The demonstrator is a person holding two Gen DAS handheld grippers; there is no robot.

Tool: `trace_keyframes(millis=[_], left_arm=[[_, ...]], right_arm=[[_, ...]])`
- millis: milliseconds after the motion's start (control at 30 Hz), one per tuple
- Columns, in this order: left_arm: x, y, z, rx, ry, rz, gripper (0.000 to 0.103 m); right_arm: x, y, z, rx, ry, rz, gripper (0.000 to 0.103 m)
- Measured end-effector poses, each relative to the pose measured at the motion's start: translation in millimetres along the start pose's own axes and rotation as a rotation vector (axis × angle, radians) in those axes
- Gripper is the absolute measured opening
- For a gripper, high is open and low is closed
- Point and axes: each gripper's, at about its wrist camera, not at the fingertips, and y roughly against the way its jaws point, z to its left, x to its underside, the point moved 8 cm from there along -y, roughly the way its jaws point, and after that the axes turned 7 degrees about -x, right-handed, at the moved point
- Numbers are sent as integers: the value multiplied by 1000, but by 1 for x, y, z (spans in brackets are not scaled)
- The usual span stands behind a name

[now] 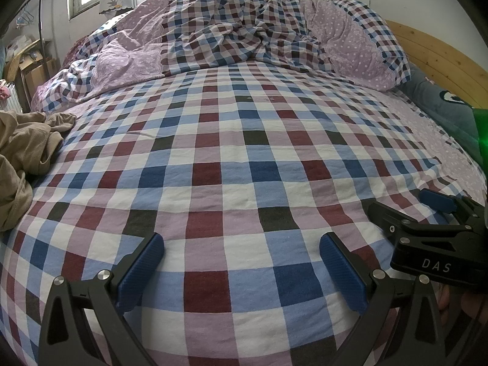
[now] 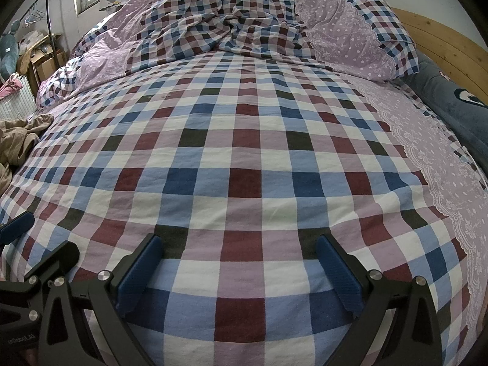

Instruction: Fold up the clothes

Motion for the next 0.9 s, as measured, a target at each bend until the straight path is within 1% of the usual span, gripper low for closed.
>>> trace_keyframes(millis=[400,900], left_arm=[[1,2,-5,-3,-2,-1,103],[1,3,-3,-27,-20,1,103]], right_arm=[[0,0,0,1,1,1,103],[-1,1,0,2,0,3,103]])
